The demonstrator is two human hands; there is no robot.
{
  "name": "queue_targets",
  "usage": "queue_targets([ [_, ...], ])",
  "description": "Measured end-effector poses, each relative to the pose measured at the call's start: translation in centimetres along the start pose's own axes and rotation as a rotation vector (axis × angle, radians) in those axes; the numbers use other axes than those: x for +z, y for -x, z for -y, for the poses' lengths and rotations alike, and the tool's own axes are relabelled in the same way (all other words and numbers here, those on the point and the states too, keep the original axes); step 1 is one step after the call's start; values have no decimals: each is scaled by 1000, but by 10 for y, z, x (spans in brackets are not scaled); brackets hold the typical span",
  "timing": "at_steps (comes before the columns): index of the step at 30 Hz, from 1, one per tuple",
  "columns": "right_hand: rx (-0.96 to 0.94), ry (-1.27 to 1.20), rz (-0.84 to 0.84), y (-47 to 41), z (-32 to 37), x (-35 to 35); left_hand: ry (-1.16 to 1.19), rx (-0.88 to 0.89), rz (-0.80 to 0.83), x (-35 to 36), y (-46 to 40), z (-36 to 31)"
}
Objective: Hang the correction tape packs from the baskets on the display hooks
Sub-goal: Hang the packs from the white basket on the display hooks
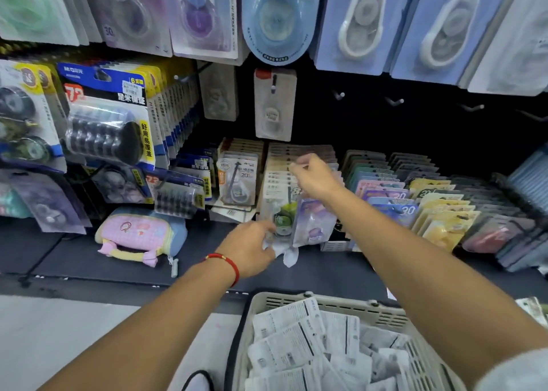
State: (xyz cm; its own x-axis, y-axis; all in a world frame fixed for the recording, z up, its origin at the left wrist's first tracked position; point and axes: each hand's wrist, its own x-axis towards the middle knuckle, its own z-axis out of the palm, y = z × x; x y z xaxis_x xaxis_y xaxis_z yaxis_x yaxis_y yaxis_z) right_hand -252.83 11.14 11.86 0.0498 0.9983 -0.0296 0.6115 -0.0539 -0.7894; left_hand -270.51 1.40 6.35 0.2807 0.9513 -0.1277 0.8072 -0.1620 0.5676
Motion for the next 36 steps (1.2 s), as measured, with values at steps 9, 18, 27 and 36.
queue_targets([
  [9,-87,472,418,178,-162,-17,-517,188,448,104,46,-1],
  [18,-52,589,918,278,-242,72,-488,66,769,167,101,21],
  [27,303,-71,422,277,-243,68,-284,120,687,178,130,37],
  [36,610,-602,341,253,-250,55,-160,56,211,170,120,32],
])
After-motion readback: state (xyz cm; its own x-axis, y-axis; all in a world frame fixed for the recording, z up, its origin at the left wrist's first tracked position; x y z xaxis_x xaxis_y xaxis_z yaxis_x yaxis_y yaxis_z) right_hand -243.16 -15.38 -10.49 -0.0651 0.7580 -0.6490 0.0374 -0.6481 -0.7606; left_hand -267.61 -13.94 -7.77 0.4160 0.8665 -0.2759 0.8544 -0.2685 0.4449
